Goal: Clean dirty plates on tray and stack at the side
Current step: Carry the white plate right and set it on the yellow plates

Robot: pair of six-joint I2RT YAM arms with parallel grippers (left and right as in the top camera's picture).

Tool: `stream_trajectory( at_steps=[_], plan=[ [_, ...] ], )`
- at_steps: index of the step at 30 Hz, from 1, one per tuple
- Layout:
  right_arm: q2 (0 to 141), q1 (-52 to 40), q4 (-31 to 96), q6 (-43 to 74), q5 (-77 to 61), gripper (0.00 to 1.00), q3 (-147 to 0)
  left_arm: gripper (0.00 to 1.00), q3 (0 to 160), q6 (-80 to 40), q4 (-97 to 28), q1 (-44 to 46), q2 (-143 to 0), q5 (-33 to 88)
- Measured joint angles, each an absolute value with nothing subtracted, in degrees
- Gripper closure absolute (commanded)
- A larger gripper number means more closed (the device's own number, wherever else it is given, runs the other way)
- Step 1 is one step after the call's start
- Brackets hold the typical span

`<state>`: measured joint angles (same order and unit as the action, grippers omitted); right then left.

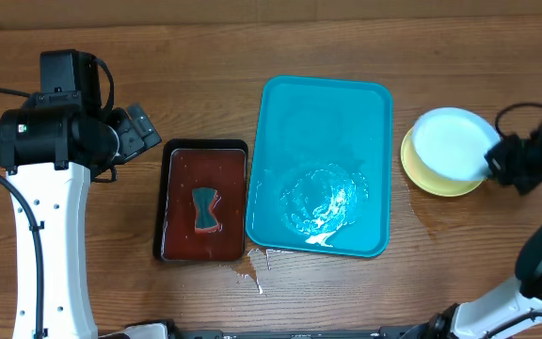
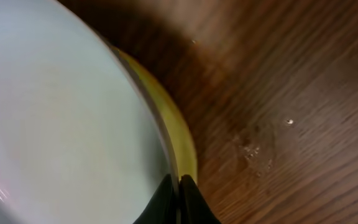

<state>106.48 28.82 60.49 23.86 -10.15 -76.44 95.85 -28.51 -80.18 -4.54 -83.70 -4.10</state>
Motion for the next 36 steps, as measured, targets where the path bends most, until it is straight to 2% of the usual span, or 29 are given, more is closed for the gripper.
stream_trajectory(
  at_steps=[1,2,4,6,8,12,16,17,18,19,21,24,28,36],
  plan=[
    [106.45,29.39,60.8,23.83,-10.74,0.93,-75.7,0.0,95.85,-28.51,-80.18,-4.54,-83.7,-4.1],
    [106.45,29.61,61.14,24.01,-11.35,0.78,-75.26,0.0,95.85,-28.51,-80.18,-4.54,-83.7,-4.1],
    [106.45,29.34,61.21,23.88,-11.99,0.6,-74.89,0.0,95.85,-28.51,-80.18,-4.54,-83.7,-4.1],
    [106.43,28.4,61.82,23.75,-12.47,0.49,-74.83,0.0,95.85,-28.51,-80.18,-4.54,-83.7,-4.12],
    [106.21,26.96,62.26,23.75,-12.91,0.46,-74.83,0.0,95.85,-28.51,-80.18,-4.54,-83.7,-4.1],
    [103.48,23.49,62.46,23.35,-13.52,0.45,-74.61,0.0,95.85,-28.51,-80.18,-4.54,-83.7,-4.1],
    [93.43,17.56,62.67,21.04,-15.09,0.44,-74.5,0.0,95.85,-28.51,-80.16,-4.54,-83.7,-4.12],
    [90.21,15.42,62.67,19.97,-15.68,0.41,-74.48,0.0,95.85,-28.51,-80.18,-4.54,-83.7,-4.1],
    [86.46,12.91,62.7,18.79,-16.53,0.33,-74.48,0.0,95.85,-28.51,-80.16,-4.54,-83.7,-4.1],
    [83.22,10.35,62.57,17.72,-17.23,0.17,-74.48,0.0,95.85,-28.51,-80.16,-4.54,-83.7,-4.12],
    [76.62,4.34,61.98,14.41,-18.9,0.0,-74.5,0.0,95.85,-28.51,-80.16,-4.54,-83.7,-4.1],
    [67.46,-5.39,61.56,9.69,-20.91,0.0,-74.59,0.0,95.85,-28.51,-80.18,-4.54,-83.7,-4.12],
    [62.37,-12.25,61.78,7.75,-21.28,0.0,-74.59,0.0,95.85,-28.51,-80.18,-4.54,-83.7,-4.12],
    [61.14,-15.53,62.63,6.68,-21.61,0.0,-74.56,0.0,95.85,-28.51,-80.18,-4.54,-83.7,-4.12]
  ],
)
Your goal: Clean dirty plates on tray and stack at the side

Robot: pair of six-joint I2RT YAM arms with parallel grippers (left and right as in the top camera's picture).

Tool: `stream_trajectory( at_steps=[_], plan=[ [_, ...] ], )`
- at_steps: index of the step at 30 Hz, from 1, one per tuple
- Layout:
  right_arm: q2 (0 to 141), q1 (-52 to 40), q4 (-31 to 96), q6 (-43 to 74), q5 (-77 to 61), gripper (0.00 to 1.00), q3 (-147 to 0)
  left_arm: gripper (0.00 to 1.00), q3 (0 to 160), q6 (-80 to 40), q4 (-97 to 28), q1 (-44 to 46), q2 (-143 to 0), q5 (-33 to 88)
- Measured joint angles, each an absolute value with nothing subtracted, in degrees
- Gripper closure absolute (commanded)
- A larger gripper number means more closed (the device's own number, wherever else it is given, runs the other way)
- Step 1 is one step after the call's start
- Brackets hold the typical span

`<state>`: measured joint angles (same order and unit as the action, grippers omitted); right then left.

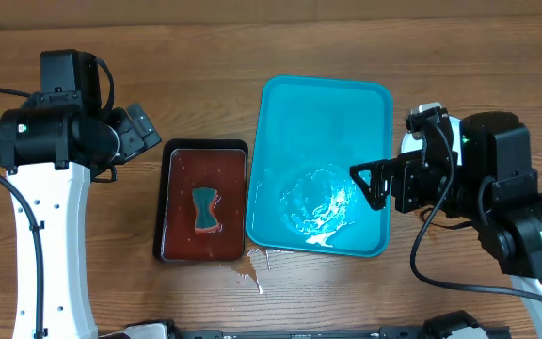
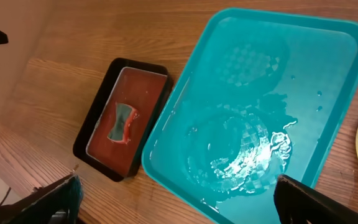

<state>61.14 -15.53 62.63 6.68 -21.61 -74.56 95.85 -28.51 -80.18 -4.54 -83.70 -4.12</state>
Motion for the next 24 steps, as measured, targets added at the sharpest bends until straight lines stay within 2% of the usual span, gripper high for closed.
stream_trajectory(
  at_steps=[6,12,18,24],
  plan=[
    [60.4,-15.35,59.55,6.02,-17.74,0.0,-74.54,0.0,95.85,-28.51,-80.16,-4.54,-83.7,-4.12],
    [52.71,-15.35,52.07,2.22,-9.28,0.0,-72.07,0.0,95.85,-28.51,-80.16,-4.54,-83.7,-4.12],
    [37.82,-12.58,38.59,0.3,-4.01,0.0,-58.48,0.0,95.85,-28.51,-80.18,-4.54,-83.7,-4.12],
    [25.85,-7.07,31.11,0.03,-3.49,0.0,-40.88,0.0,95.85,-28.51,-80.14,-4.54,-83.7,-4.12]
  ],
)
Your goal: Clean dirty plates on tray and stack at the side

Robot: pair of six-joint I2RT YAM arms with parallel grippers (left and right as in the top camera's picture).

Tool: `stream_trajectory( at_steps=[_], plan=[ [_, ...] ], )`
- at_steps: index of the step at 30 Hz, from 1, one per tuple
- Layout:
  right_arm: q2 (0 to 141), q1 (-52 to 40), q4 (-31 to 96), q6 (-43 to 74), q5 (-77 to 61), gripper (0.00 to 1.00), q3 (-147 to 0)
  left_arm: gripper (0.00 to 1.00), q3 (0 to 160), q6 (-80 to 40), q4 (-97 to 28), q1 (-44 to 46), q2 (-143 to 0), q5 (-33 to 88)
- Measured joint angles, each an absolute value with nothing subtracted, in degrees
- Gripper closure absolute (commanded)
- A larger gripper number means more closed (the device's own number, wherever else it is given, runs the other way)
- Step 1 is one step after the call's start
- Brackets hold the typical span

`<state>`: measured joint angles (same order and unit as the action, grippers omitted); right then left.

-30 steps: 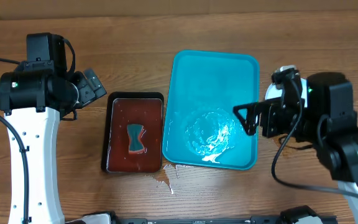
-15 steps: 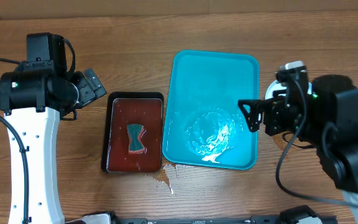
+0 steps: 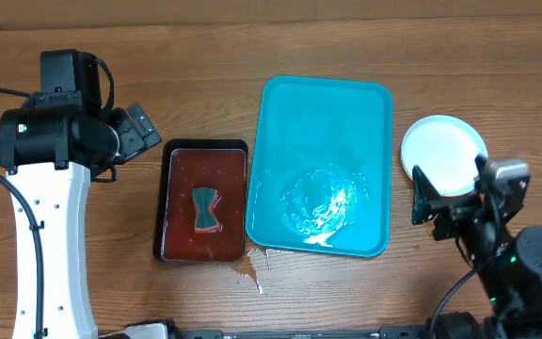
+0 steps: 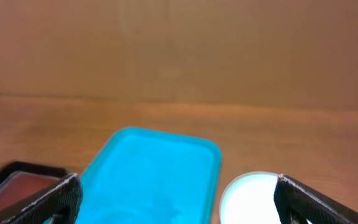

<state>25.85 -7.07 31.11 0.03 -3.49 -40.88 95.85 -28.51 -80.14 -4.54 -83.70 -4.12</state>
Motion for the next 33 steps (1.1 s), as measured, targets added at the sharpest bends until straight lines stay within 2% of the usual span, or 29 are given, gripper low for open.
stream_trajectory(
  at_steps=[9,14,23,33],
  plan=[
    [9.47,-6.68,17.06,-0.01,-3.64,0.0,-20.99,0.0,95.85,-28.51,-80.16,-4.54,-83.7,-4.12],
    [2.35,-6.68,14.33,-0.03,-4.03,0.0,-12.99,0.0,95.85,-28.51,-80.18,-4.54,-83.7,-4.12],
    [0.75,-6.83,-1.65,-0.03,-4.75,0.0,-2.11,0.0,95.85,-28.51,-80.16,-4.54,-83.7,-4.12],
    [0.73,-8.99,3.51,-0.01,-4.64,0.0,-1.04,0.0,95.85,-28.51,-80.16,-4.54,-83.7,-4.12]
  ],
)
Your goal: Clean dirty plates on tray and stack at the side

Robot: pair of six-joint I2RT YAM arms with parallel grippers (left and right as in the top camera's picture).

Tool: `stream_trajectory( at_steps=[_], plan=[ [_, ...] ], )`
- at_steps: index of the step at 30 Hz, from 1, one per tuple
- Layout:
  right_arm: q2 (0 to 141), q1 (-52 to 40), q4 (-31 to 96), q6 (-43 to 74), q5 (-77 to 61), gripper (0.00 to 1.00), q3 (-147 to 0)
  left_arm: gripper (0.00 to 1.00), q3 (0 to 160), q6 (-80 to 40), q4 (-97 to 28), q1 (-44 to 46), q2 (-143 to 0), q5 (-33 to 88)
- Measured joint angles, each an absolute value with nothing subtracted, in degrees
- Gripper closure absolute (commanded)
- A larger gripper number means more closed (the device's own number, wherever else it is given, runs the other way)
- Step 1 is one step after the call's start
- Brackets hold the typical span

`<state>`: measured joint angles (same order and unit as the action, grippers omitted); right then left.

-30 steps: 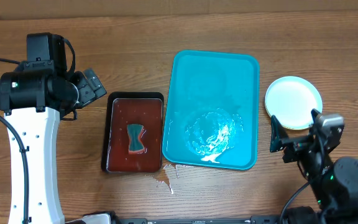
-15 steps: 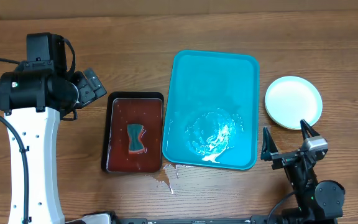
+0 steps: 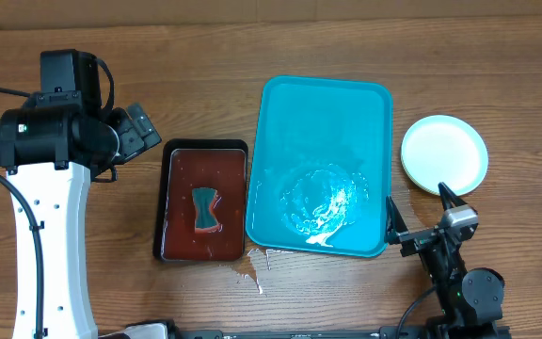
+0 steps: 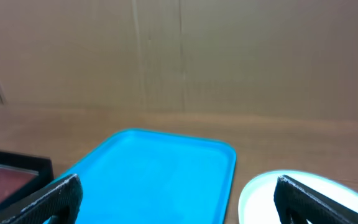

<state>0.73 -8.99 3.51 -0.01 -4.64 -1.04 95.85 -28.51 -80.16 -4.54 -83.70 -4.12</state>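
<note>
A white plate (image 3: 445, 153) lies on the wood to the right of the teal tray (image 3: 374, 104); a pale rim of a second plate just shows under it. The tray holds only a film of water. My right gripper (image 3: 415, 196) stands open and empty near the table's front edge, below the plate and off the tray's front right corner. In the right wrist view the right gripper (image 4: 178, 186) frames the tray (image 4: 166, 168) and part of the plate (image 4: 260, 193). My left gripper (image 3: 141, 129) hangs open at the left, holding nothing.
A black tub (image 3: 163, 202) of reddish liquid with a teal sponge (image 3: 205, 208) in it sits left of the tray. Spilled water (image 3: 252, 264) lies in front of the tub and tray. A cardboard wall (image 4: 179, 56) closes the back.
My right arm has drawn back toward the table's front edge, farther below the white plate. Its gripper is still open. The plate, the tray and the left arm have not moved.
My right gripper was shut on the white plate's rim, with the plate over a yellow one. Then it was open above the tray's right side and the plate lay on the yellow one. After that it stood just in front of the stack, and now at the front edge.
</note>
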Motion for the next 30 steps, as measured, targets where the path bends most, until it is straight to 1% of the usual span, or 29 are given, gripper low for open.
stream_trajectory(
  at_steps=[30],
  plan=[
    [0.75,-9.04,4.62,-0.01,-4.64,0.0,-1.04,0.0,95.85,-28.51,-80.18,-3.9,-83.64,-4.25]
  ],
)
